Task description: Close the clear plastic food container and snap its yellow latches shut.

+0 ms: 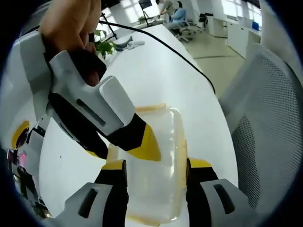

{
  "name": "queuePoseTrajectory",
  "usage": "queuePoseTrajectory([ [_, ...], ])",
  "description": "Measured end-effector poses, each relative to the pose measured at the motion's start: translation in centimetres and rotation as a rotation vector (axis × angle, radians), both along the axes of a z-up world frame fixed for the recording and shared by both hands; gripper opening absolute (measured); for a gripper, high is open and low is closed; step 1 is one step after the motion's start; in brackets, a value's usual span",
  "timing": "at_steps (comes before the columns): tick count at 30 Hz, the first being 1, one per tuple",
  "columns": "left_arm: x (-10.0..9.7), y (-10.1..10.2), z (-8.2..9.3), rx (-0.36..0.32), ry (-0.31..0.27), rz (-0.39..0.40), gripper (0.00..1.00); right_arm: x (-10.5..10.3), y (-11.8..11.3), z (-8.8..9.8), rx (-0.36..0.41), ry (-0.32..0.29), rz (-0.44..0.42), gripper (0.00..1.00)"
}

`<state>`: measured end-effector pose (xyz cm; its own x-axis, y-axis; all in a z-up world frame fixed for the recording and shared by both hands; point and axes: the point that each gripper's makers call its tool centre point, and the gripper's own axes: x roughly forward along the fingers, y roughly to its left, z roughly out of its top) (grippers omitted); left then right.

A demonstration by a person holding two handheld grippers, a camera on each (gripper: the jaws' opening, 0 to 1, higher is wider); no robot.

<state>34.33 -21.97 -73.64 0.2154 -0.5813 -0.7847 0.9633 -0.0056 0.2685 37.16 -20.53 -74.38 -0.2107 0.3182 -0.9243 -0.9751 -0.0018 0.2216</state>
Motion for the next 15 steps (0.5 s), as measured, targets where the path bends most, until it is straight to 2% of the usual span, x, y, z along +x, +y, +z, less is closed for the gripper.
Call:
queuePoseTrajectory([
  [5,-0.12,-0.05,-0.01,0.003,0.002,-0.013,0.46,-0.06,0.07,0.13,0.015,-0.006,0.005,0.49],
  [9,-0.20,0.05,0.14,-0.033,0.025,-0.012,0.47,0.01,0.10,0.18,0.036,-0.006,0.006,0.50],
  [15,-0.37,0.03,0.23,-0.052,0.026,-0.043,0.47,-0.06,0.12,0.30,0.061,-0.010,-0.015,0.51],
])
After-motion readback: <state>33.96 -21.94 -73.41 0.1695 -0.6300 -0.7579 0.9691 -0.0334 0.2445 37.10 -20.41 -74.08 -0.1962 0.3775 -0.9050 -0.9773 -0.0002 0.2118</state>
